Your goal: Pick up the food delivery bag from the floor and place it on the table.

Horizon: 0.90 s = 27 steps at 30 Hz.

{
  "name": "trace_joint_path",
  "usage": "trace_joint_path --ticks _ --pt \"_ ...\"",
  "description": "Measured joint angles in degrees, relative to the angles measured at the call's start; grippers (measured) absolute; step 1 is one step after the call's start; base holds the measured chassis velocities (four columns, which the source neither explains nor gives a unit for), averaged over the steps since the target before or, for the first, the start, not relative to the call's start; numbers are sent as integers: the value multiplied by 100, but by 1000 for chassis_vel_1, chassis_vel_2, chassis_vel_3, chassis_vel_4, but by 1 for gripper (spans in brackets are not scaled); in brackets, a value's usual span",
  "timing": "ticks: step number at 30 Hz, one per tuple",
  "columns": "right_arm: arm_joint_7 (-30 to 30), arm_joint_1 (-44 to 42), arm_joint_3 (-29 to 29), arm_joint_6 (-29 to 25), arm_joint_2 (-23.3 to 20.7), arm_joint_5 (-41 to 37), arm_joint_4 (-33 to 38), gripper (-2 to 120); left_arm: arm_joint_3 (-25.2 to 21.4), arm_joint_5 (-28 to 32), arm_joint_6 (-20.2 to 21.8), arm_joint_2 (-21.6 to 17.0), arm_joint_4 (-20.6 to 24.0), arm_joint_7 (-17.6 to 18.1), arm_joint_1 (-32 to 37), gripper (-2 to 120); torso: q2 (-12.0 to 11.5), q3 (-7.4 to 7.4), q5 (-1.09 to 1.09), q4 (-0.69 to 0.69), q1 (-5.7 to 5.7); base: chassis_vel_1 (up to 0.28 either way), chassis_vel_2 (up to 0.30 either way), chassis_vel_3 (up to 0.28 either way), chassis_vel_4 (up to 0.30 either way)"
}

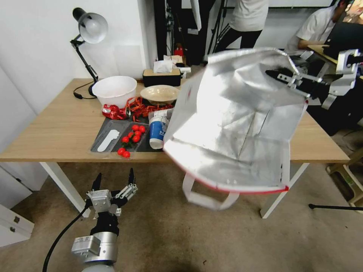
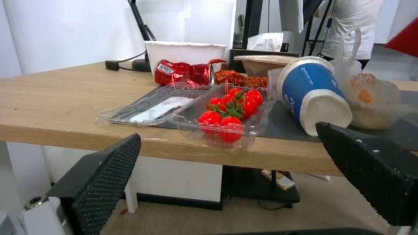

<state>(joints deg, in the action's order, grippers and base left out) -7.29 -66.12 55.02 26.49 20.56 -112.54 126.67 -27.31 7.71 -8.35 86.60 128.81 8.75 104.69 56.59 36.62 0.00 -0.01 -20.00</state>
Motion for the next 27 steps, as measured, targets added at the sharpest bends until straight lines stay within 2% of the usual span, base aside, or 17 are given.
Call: trace_joint_path --ticks 6,18,27 --pt "-331 750 -667 -69 62 -126 -305 0 -5 -20 -2 11 0 14 5 100 0 0 0 2 0 0 0 0 0" --pt "-544 872 -751 -106 100 -197 -714 0 -2 -7 5 -102 23 -4 15 100 0 0 0 0 0 0 0 0 0" --pt "-527 838 -764 -78 -38 -156 -1078 0 34 4 27 -174 39 -42 25 100 -1 0 0 0 1 0 0 0 0"
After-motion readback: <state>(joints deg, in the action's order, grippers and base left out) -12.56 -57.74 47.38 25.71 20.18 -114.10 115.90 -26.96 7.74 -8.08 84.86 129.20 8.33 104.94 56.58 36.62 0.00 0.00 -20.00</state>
